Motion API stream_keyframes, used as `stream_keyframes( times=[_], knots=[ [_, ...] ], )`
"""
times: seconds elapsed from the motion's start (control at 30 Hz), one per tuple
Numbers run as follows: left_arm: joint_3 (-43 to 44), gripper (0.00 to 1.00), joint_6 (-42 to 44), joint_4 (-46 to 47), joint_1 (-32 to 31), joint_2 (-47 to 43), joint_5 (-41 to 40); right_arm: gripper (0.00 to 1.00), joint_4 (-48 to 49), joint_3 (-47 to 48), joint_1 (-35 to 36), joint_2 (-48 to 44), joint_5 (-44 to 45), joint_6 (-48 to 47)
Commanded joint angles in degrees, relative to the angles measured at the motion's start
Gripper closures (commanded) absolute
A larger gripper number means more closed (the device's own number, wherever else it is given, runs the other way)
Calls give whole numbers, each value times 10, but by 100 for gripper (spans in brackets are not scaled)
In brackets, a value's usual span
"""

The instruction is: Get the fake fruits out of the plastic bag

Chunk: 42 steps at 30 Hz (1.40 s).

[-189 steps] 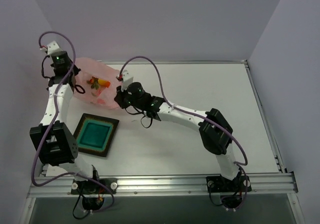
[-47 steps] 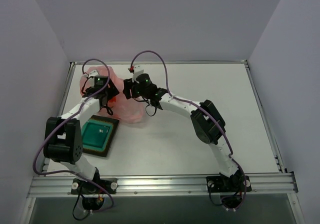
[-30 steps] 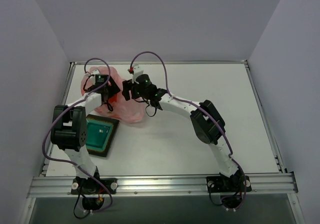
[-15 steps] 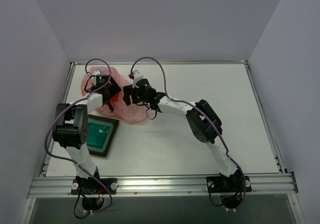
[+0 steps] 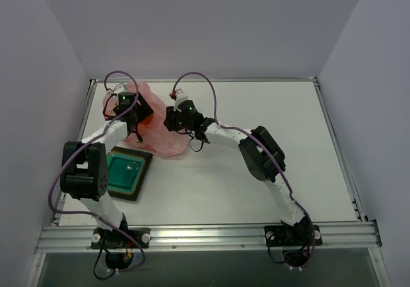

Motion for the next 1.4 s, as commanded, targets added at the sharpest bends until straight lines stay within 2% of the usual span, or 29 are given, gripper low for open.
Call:
stream_keyframes(
  times=[0.0,0.17,0.3,0.43,0.57,0.63,0.73,0.83,0.97,1.07,1.1,1.17,1.2,1.37],
  knots=[
    [3,57,3,-17,2,-66,9,71,34,1,-1,-17,10,20],
    [-41,58,-21,-47,1,-137,31,71,46,-3,-1,-18,32,43],
    [-63,58,-30,-127,6,-187,68,74,49,-4,0,-16,43,54],
    [-80,58,-10,-198,25,-276,89,74,49,-4,-1,-18,48,58],
    [-116,58,23,-297,33,-392,25,74,50,-10,0,-27,40,57],
    [-163,58,18,-341,42,-456,-24,74,54,-13,0,-32,38,57],
    [-234,57,-22,-356,70,-504,-41,74,60,-18,2,-40,32,62],
    [-273,57,-60,-335,76,-509,-43,74,60,-22,5,-46,25,61],
    [-282,52,-65,-317,77,-485,-96,74,57,-28,14,-48,21,51],
    [-282,32,-66,-304,77,-465,-109,74,59,-36,15,-54,23,49],
    [-282,15,-67,-303,77,-461,-110,74,60,-39,15,-54,24,48],
    [-279,1,-70,-305,77,-451,-106,74,62,-43,15,-59,24,46],
    [-276,6,-70,-308,77,-454,-103,74,63,-44,16,-61,24,46],
    [-249,6,-39,-318,69,-508,-114,74,63,-47,15,-64,21,42]
  ],
)
